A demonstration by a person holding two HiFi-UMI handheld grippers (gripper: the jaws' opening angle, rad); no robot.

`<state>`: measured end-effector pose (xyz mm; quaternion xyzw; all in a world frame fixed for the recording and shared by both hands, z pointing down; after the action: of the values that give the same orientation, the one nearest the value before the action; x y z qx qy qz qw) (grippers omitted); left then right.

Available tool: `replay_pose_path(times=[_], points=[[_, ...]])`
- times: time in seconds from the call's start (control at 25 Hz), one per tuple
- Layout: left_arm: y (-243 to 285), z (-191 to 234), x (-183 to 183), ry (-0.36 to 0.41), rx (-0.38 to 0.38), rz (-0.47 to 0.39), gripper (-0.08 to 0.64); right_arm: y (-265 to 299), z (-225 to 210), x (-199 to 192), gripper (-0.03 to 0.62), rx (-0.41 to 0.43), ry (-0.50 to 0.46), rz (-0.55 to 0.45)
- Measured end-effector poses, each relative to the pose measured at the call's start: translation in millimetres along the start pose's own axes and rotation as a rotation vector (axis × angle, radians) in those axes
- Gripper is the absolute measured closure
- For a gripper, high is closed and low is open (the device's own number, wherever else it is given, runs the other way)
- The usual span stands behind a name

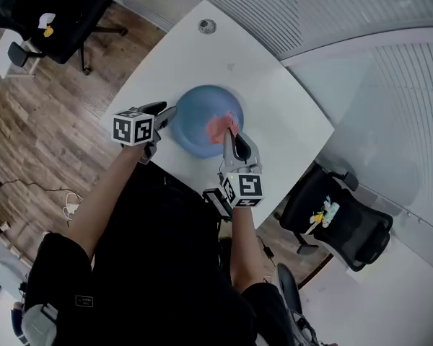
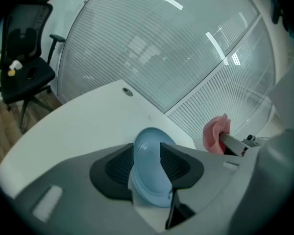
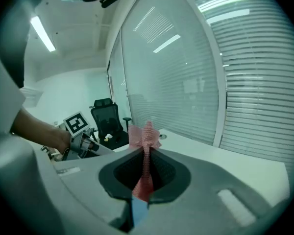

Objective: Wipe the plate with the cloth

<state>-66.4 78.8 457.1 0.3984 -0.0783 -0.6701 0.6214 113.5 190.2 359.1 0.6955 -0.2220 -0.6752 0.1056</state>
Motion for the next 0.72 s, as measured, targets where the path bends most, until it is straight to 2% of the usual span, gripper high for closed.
replay_pose_path(times=[0.16, 0.4, 0.48, 0.6, 0.72], points=[[-21.5, -42.5, 20.8, 0.117, -0.034, -0.11, 0.421, -22.3, -6.5, 18.4, 0.578, -0.038, 0.059, -0.082], [-72.5, -107.1, 55.0, 0.345, -0.078, -0.415, 0.55, -49.2, -3.1, 47.2, 0.578, -0.085, 0.056, -0.182], [-88.9, -129.1, 59.9, 0.416, -0.095, -0.5, 0.558, -58.7, -0.6, 53.5, 0.578, -0.087, 0.055, -0.213], [-112.0, -154.8, 62.6, 0.494, -0.124, -0.586, 0.558, -70.0, 6.9, 63.1, 0.578, -0.102, 0.054, -0.257], [-129.9, -173.1, 56.0, 0.55, -0.124, -0.624, 0.558, -81.1, 14.6, 67.0, 0.578, -0.135, 0.051, -0.29]])
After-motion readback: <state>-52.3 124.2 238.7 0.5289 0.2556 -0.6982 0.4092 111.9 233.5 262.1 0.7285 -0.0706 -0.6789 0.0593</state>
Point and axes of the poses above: the fingertips, and each gripper's own axes: y forward along the fingers, z to its left, x out of its top, the point moved 4 cm from there along -y, backward along the fingers, and after that the axes turned 4 degrees about -y, right-handed, at the moved point
